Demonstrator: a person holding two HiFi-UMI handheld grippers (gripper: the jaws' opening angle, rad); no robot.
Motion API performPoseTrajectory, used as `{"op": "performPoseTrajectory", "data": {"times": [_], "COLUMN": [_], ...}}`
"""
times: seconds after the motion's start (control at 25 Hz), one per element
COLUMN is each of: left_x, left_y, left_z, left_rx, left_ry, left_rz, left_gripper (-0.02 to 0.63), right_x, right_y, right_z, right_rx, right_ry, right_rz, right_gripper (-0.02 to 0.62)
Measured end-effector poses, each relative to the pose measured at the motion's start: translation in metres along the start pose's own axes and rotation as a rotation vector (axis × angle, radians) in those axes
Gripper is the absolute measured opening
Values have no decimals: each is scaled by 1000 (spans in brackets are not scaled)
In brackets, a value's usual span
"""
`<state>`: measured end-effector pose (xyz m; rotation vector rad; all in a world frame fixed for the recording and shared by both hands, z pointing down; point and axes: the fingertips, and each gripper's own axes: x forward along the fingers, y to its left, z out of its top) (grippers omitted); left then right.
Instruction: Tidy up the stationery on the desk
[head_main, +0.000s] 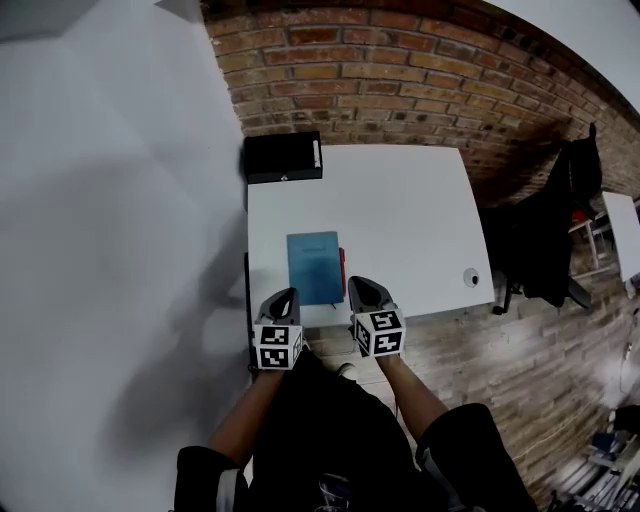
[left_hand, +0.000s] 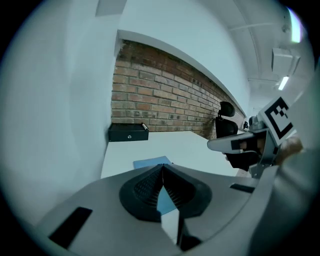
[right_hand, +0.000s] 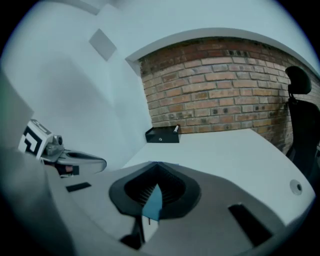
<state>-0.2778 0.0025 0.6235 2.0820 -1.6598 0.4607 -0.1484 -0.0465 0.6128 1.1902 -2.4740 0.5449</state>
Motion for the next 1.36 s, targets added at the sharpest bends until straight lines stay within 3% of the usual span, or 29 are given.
{"op": "performPoseTrajectory", "data": {"times": [0.28, 0.72, 1.36], "left_x": [-42, -91, -101], "left_y": [-35, -58, -80], "left_z": [16, 20, 21], "left_rx": [45, 67, 79], "left_ry": [-79, -146, -160], "left_rz": [41, 87, 96], "left_gripper": [15, 15, 15], "right_x": [-63, -127, -154], "right_y": [-13, -25, -33], "right_z": [32, 32, 31], "right_rx": [-64, -102, -91], "right_ry": [-108, -189, -217], "right_rz": [5, 6, 10], "right_gripper": [21, 21, 21]}}
